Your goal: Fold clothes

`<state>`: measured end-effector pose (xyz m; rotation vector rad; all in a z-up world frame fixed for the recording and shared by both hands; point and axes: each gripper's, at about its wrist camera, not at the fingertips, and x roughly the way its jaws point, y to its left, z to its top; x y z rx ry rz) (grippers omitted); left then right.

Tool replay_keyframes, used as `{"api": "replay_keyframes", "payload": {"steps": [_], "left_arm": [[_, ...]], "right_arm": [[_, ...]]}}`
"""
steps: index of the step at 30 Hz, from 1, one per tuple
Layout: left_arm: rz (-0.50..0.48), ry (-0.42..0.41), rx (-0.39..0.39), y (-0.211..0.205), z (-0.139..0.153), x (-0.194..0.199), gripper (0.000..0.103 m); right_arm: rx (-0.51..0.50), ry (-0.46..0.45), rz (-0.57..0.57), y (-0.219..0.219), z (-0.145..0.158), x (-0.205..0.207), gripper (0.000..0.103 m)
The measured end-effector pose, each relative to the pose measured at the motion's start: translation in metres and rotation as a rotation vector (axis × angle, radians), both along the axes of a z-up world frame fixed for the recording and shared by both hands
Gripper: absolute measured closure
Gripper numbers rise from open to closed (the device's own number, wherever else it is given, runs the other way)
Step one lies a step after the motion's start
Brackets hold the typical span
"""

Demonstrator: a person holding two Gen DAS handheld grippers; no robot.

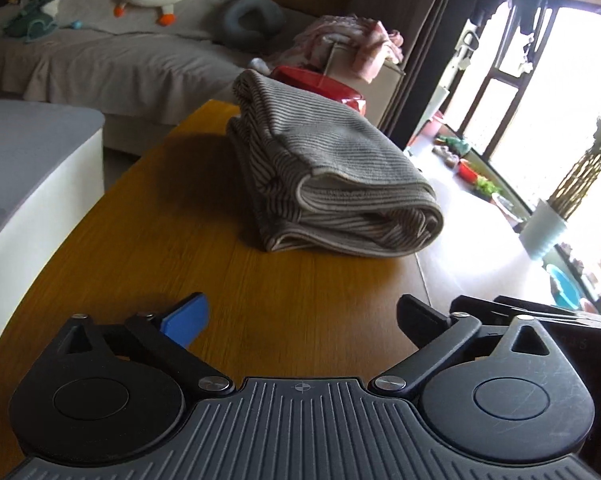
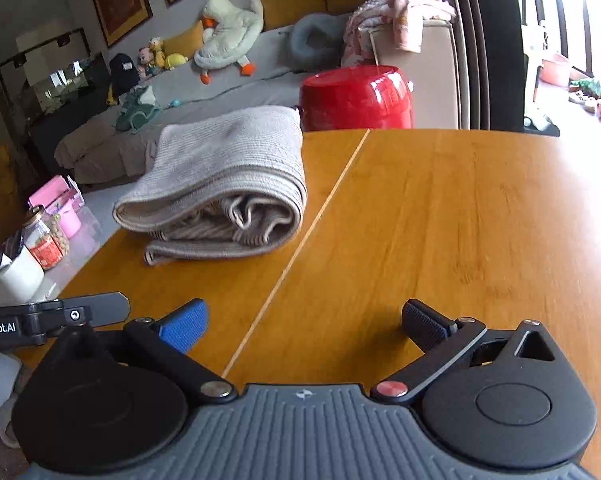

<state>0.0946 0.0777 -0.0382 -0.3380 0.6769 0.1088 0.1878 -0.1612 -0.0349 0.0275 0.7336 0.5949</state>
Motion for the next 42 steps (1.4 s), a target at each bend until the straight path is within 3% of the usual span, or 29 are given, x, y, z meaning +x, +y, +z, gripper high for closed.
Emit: {"api": "replay_keyframes", "payload": {"steps": [6,13,42], "left_arm": [[0.097,0.039,0.137,-0.038,-0.003,-0.019,0.000],[0.094,0.093,0.262,-0.070,-0.004,-0.015,0.000],[0.057,0.084,0.265,-0.075,-0.004,-0.009,0.000]], "right_arm": [[-0.201,-0.042,-0.088,-0.012,-0.005,-0.014,0.000],[-0.217,-0.044,-0.114,-0.017,-0.008,-0.012,0.000],[-0.213,-0.049,-0.114,-0.015,-0.008,-0.011,0.000]]}}
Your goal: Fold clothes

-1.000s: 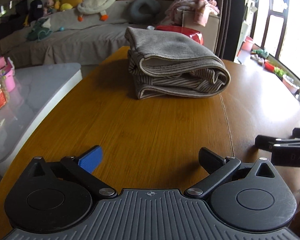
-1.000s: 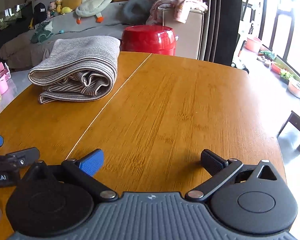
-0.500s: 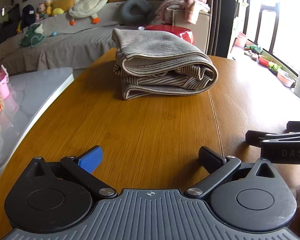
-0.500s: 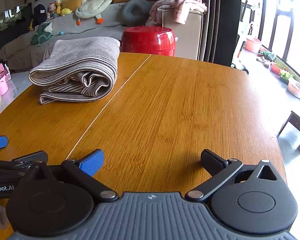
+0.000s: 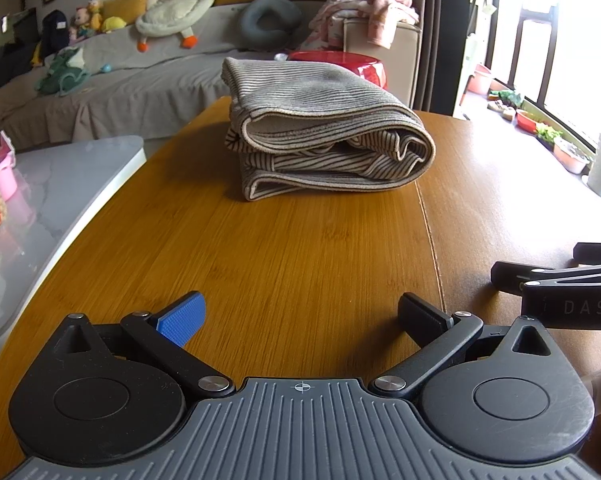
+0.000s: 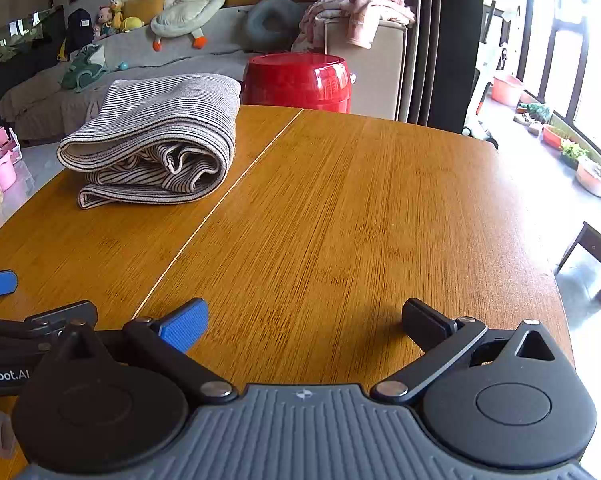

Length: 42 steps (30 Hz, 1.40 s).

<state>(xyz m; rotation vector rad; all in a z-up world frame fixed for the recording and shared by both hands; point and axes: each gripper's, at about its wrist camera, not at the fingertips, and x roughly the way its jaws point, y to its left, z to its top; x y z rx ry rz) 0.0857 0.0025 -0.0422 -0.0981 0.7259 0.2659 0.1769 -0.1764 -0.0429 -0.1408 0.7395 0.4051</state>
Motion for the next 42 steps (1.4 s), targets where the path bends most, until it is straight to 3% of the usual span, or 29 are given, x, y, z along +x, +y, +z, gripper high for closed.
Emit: {"api": "replay_keyframes", "payload": {"steps": [42], "left_arm": [[0.008,-0.006,-0.002,0.0021,-0.0002,0.0052,0.000]], "right_arm": [[0.001,0.000,0.000,0.0000,-0.0006,0.0004,0.000]]}}
